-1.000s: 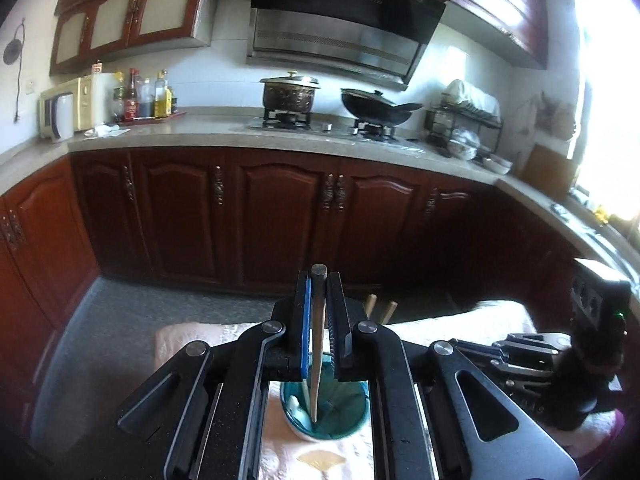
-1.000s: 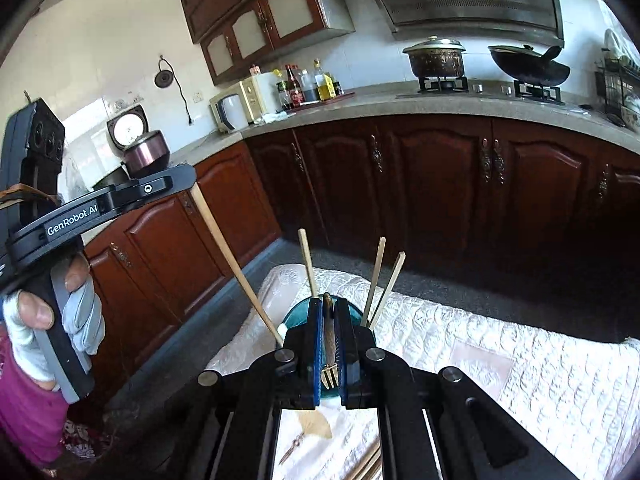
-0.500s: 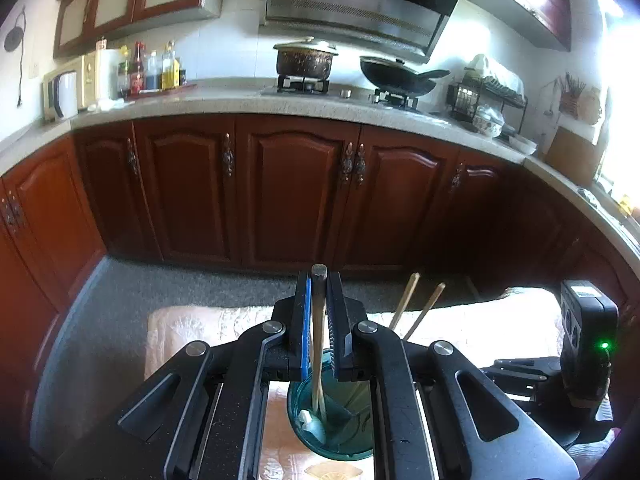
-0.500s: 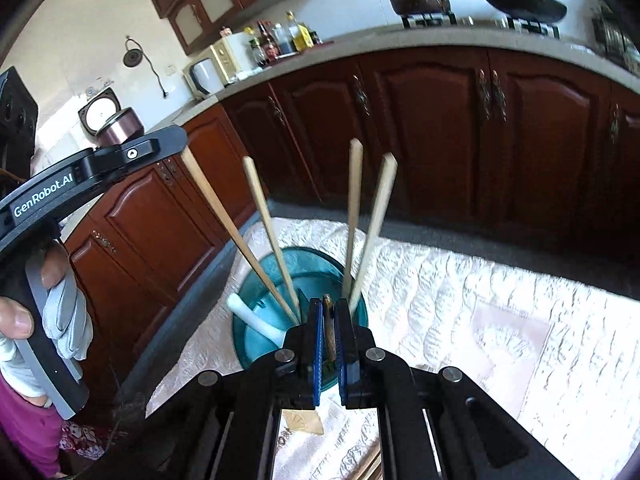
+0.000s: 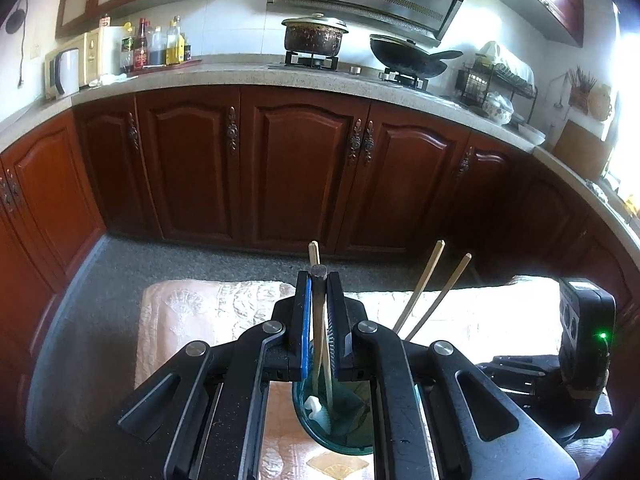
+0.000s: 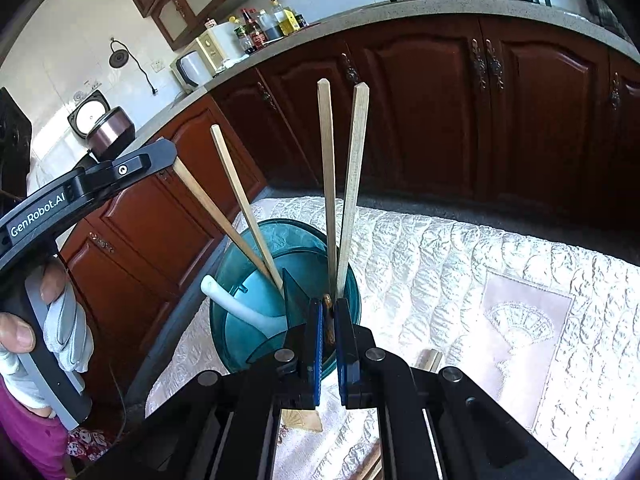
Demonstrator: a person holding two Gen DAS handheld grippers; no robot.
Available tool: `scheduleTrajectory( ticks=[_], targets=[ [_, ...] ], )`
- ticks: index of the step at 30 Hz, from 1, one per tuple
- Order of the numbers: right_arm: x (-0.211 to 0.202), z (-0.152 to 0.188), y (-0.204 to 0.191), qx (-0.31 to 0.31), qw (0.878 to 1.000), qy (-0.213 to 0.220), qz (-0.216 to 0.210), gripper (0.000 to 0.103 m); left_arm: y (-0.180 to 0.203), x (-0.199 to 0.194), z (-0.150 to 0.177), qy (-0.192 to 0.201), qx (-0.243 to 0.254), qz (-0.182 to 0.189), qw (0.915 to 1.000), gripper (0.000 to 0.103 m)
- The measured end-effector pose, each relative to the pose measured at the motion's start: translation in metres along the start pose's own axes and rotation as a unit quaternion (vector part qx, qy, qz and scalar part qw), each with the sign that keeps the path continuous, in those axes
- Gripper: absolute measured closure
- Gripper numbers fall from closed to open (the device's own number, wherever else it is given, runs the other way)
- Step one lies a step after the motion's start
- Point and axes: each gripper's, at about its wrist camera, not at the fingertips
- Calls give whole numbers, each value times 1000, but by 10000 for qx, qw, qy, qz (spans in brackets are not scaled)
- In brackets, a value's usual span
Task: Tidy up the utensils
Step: 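Carry the chopstick and fork over the rose-print cup and lower them in, then open both tools and pull them back from the cup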
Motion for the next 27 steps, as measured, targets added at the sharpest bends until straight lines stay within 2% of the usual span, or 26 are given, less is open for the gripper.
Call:
scheduleTrajectory(
  ticks=[20,24,27],
  targets=[
    [-6,8,3,172,9997,-61,177,95,1,-3,0,-27,-58,-70,10000,97],
    [-10,13,1,198,9996,-72,164,91,3,-5,2,-21,-11,-113,9999,96],
    [-14,16,0,217,9996,-19,162,82,4,-6,3,-15,-25,-122,9999,93]
  ],
)
Point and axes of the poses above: each gripper's, at about its wrist camera, not at the fingertips, and x roughly the way its jaws point, y to its right, z to its underside, and after that the axes turned 5 degrees about -y, right-handed
